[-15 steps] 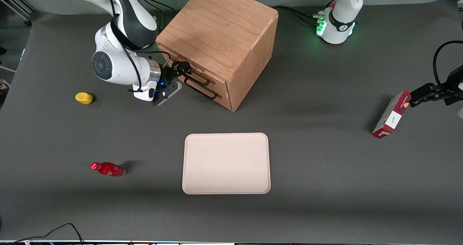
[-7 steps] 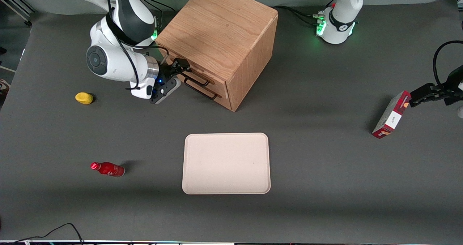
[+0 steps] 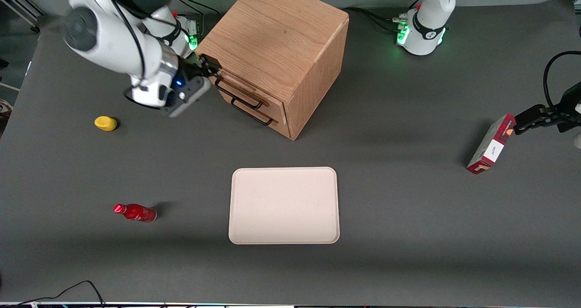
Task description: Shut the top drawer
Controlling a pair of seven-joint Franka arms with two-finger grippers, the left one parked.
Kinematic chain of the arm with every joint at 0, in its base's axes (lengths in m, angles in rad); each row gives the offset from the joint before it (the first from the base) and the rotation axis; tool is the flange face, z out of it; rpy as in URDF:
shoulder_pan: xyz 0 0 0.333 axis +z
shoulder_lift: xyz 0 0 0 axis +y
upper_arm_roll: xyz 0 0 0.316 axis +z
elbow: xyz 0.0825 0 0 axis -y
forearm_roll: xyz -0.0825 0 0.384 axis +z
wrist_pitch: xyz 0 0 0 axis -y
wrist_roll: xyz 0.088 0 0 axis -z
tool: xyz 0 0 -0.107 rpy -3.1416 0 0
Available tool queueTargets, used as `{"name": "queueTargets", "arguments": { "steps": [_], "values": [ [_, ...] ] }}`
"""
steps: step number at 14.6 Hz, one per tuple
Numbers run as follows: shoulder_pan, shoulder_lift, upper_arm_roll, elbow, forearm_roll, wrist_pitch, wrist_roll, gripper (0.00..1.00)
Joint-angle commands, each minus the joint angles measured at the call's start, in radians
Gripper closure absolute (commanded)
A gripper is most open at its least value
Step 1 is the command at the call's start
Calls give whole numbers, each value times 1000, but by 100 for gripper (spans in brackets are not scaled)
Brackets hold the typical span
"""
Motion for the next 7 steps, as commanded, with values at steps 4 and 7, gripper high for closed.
{"name": "queueTargets", "arguments": {
  "steps": [4,7],
  "values": [
    [-2,-177,-68,180,-230,-210,365,0],
    [1,-181,-230,219,-287,-268,376,0]
  ]
}}
